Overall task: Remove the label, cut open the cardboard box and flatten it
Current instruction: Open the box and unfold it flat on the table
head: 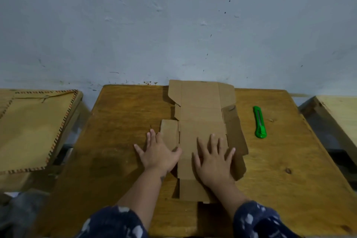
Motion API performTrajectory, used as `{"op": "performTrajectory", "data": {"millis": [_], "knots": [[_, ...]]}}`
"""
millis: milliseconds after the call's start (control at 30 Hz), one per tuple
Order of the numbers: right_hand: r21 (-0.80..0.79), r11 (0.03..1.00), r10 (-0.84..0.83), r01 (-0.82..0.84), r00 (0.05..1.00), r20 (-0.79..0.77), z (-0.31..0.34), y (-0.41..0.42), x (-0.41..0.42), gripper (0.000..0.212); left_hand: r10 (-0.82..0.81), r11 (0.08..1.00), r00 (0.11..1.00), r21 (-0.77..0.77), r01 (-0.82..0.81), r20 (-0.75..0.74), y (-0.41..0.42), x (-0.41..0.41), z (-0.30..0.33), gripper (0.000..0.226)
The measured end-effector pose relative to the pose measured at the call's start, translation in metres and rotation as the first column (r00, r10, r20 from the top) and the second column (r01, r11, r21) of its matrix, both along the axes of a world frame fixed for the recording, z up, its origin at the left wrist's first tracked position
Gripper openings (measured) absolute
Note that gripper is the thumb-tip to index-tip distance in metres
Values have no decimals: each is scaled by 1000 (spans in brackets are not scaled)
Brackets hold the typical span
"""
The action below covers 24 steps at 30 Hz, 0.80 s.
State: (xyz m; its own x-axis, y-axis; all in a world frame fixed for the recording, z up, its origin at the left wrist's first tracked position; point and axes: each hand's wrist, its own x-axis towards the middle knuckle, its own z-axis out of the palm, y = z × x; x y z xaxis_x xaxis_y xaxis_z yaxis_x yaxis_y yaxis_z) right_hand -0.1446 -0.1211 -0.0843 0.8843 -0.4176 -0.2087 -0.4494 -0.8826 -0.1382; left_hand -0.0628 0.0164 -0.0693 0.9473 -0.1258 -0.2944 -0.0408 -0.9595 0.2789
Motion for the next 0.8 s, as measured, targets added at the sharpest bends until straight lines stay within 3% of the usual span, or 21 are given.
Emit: {"op": "performTrajectory", "data": {"millis": [233,400,567,800], "knots": [[-17,999,37,-37,999,-7,-11,2,-23,65,-21,999,999,44,23,-38,1,-4,4,94],[-30,999,41,-42,999,-12,-11,6,-30,62,-64,997,996,-50,67,54,35,-13,10,85],[-11,999,47,-47,999,5,-7,18,-34,59,6,991,987,-130,15,160,74,-10,11,67],[8,999,52,-52,998,30,-7,36,-42,59,-13,999,1000,-44,13,20,86,-12,-4,55]]}}
